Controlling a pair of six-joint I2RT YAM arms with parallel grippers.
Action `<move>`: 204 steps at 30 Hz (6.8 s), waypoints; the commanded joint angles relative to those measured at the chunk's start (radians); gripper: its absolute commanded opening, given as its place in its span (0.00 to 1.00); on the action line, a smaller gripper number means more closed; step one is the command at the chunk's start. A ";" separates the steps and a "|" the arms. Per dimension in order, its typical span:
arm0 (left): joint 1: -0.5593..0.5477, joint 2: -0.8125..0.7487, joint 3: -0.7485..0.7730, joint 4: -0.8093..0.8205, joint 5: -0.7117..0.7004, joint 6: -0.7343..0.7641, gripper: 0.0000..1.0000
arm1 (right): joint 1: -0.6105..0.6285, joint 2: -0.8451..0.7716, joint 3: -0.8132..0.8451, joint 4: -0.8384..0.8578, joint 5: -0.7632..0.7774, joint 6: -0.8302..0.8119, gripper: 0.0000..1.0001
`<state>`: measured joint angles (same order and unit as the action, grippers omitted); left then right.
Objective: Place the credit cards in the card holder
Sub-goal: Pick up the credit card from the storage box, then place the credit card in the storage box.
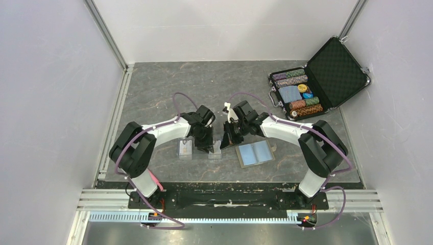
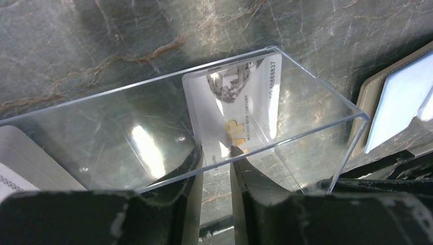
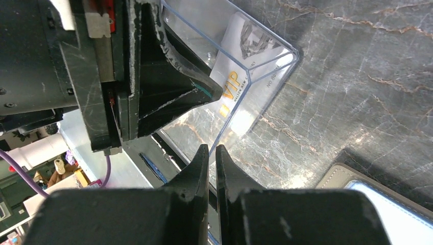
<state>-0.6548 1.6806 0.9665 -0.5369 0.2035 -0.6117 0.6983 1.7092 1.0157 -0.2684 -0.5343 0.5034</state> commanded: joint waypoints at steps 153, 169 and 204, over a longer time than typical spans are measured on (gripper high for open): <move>0.222 -0.620 -0.491 1.277 0.570 -0.597 0.03 | -0.231 -0.307 -0.279 0.767 -0.390 0.451 0.00; 0.276 -0.655 -0.537 1.232 0.558 -0.598 0.02 | -0.257 -0.333 -0.298 0.816 -0.409 0.482 0.00; 0.288 -0.719 -0.470 0.919 0.580 -0.438 0.02 | -0.160 -0.260 -0.279 0.788 -0.420 0.464 0.07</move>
<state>-0.3706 0.9604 0.4992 0.3370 0.7567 -1.0256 0.5209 1.4357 0.7063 0.4717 -0.9455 0.9489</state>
